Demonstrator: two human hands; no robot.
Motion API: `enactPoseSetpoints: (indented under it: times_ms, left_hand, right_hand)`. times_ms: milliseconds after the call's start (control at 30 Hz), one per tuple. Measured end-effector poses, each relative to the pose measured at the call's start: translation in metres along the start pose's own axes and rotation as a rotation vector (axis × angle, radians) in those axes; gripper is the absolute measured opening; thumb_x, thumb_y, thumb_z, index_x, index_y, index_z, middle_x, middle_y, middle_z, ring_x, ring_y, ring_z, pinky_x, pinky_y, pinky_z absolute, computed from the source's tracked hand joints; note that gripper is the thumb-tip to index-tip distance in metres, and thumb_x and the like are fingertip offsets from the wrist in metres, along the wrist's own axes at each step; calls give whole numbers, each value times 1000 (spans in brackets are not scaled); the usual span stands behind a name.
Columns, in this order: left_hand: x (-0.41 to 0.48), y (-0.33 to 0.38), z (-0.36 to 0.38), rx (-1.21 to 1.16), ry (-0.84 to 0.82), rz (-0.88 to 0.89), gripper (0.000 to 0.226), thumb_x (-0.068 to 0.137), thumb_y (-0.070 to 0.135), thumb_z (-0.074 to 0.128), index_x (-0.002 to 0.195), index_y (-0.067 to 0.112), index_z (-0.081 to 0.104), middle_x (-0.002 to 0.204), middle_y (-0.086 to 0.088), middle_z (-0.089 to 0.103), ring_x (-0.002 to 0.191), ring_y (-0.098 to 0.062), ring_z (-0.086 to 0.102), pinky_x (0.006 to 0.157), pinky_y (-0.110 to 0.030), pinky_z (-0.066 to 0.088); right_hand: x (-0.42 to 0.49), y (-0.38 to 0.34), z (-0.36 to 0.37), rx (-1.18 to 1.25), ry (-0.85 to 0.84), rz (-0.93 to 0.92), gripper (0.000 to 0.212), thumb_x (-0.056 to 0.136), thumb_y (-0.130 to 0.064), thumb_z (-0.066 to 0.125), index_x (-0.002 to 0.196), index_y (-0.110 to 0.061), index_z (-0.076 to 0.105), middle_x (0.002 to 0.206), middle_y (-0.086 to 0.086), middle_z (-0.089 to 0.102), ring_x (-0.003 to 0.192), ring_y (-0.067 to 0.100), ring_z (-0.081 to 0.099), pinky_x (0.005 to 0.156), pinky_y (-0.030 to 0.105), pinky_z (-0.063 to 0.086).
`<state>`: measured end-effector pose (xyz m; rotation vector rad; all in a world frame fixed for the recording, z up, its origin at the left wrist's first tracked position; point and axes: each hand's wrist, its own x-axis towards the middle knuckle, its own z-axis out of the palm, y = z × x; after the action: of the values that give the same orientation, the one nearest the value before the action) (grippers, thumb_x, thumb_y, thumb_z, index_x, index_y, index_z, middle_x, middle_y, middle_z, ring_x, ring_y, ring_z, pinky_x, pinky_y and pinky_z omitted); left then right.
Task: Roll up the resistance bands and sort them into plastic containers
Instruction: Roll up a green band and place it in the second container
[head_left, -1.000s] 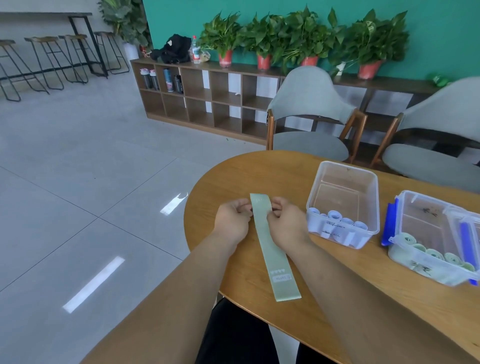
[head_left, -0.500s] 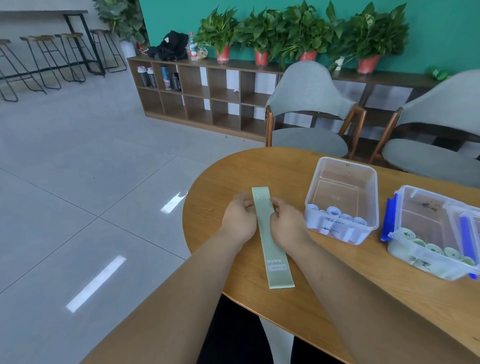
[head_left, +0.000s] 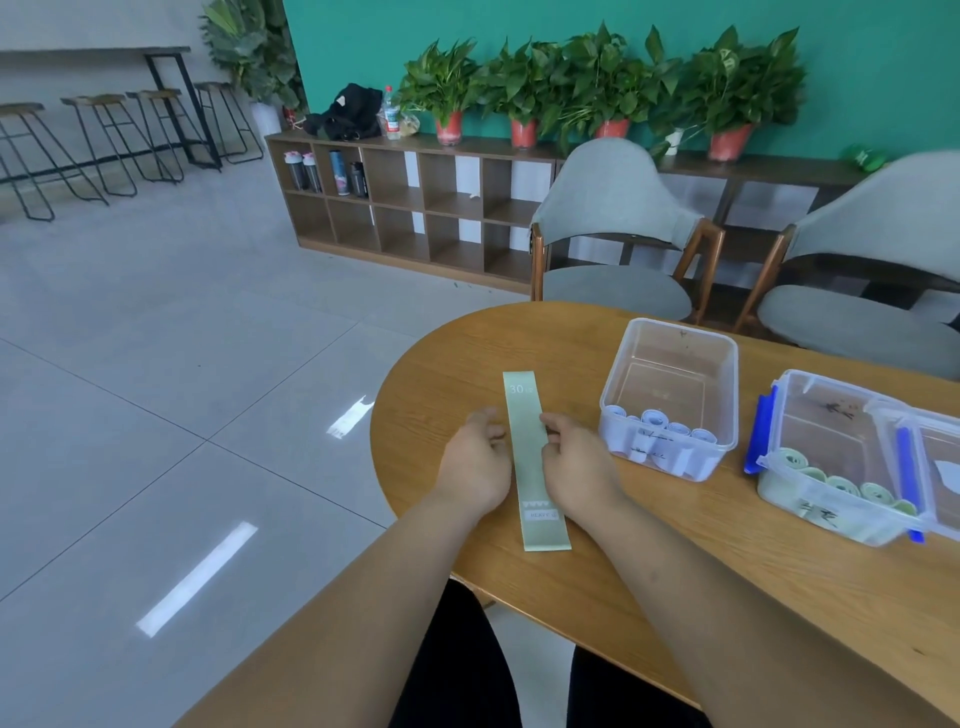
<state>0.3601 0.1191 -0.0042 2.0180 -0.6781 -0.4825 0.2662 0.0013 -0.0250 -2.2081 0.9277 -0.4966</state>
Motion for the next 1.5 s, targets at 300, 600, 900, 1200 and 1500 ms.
enactPoseSetpoints:
  times_ms: [300,600,900,1200,1500]
  left_hand:
    - [-44,-4,4,155,-45,154,54,104,8,49,156,19,43,135,3,65,108,-10,64,83,-13,46]
    - [-73,-35,1,312,17,373,45,99,20,63,142,30,60,130,10,64,119,-10,53,102,-26,47]
    - [-82,-48,5,296,41,418,38,97,30,69,135,27,67,132,12,64,125,-9,46,99,-16,36]
    - [-92,-53,5,170,82,533,19,86,22,82,102,31,78,100,21,68,107,-5,59,89,-13,45]
    - [-92,-55,5,175,72,575,23,79,19,86,98,29,79,99,18,71,103,-9,62,86,-21,49]
  right_hand:
    - [-37,8,-11,23,-23,-20,48,98,-8,50,144,-15,60,138,0,67,126,17,62,104,27,47]
    - [-75,26,-31,80,25,-114,36,90,-12,62,118,-30,74,108,-22,73,95,-4,67,88,21,56]
    - [-95,41,-33,199,49,-272,33,86,-3,71,109,-26,78,103,-16,75,97,1,71,91,22,57]
    - [-98,45,-39,346,-11,-254,38,84,5,71,103,-27,79,96,-13,78,92,9,74,87,24,58]
    - [-102,43,-38,201,-80,-414,41,73,1,84,99,-31,79,93,-16,75,93,10,70,84,12,49]
